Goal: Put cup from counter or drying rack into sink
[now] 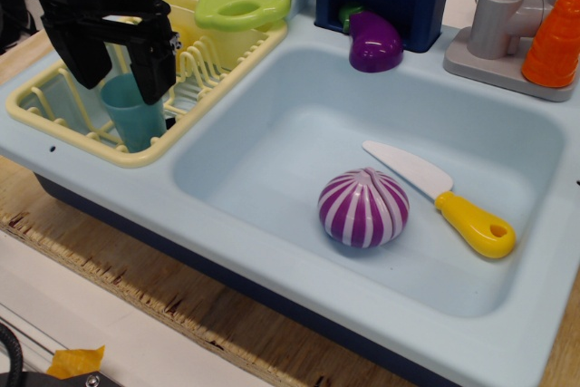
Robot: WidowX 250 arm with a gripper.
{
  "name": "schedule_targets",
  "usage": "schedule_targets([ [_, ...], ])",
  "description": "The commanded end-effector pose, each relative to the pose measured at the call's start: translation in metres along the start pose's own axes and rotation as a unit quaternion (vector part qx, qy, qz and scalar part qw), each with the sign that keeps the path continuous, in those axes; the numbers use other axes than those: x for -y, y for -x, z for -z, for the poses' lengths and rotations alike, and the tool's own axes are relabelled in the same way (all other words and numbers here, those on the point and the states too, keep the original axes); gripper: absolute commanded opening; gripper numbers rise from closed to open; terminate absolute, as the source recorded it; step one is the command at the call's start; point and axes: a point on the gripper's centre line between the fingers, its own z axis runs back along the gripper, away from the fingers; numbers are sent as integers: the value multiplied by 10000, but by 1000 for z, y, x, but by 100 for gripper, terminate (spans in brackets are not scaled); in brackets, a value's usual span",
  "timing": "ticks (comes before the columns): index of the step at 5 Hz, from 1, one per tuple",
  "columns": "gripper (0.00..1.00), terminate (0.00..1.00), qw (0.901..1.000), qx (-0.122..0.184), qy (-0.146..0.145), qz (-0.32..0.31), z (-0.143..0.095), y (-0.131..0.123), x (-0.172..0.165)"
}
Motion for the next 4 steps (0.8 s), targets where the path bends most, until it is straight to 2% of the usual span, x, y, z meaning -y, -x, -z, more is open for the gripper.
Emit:
schedule_targets([
  [1, 100, 0, 9999, -26, 139, -44, 12, -2, -7],
  [2, 0, 0, 9998, -123, 148, -2, 14, -3, -6],
  [3, 0, 0, 9999, -89, 132, -15, 10, 1, -6],
  [4, 0, 0, 9997, 193, -44, 116, -17, -5, 2],
])
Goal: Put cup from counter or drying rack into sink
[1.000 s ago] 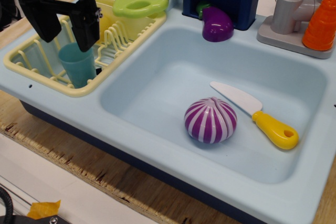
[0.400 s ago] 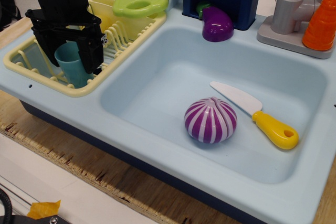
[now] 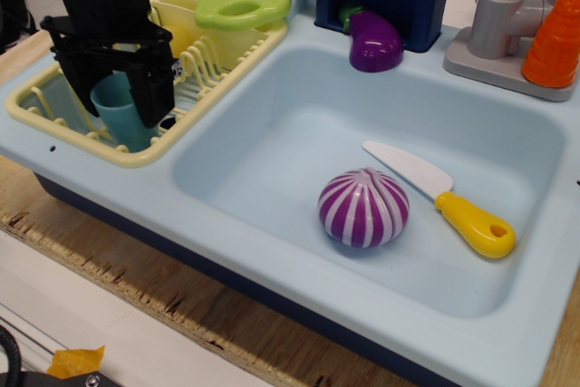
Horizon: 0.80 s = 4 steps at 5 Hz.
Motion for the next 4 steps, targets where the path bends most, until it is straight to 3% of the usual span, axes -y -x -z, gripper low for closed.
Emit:
schedule_targets([
  [1, 0, 0, 9976, 633, -239, 176, -51, -15, 14],
  [2, 0, 0, 9943, 938, -307, 395, -81, -15, 44],
  [3, 0, 0, 9924, 1037, -47, 659, -89, -9, 73],
  [4, 100, 0, 9946, 734, 250, 684, -91, -2, 101],
])
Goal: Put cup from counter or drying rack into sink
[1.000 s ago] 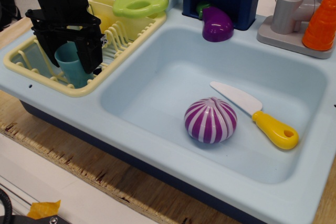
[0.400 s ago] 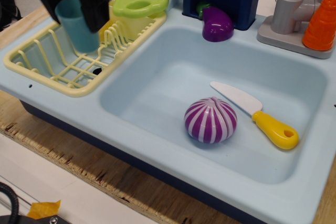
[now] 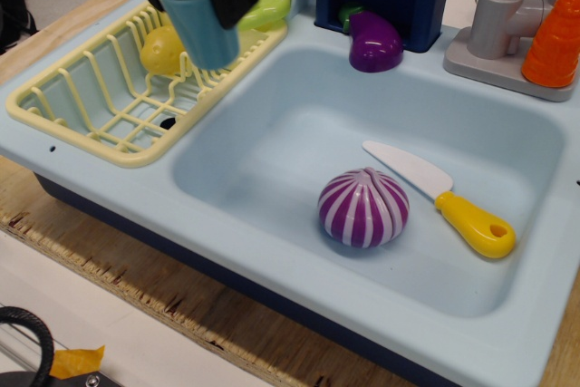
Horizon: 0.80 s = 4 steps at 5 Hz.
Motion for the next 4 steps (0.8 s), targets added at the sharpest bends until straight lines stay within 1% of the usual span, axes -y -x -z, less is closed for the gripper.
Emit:
schedule_targets([
  [1, 100, 0, 9997, -21, 224, -100, -1, 5, 17],
  [3, 100, 0, 9997, -21, 224, -100, -1, 5, 17],
  [4, 100, 100, 9997, -21, 224, -100, -1, 5, 17],
])
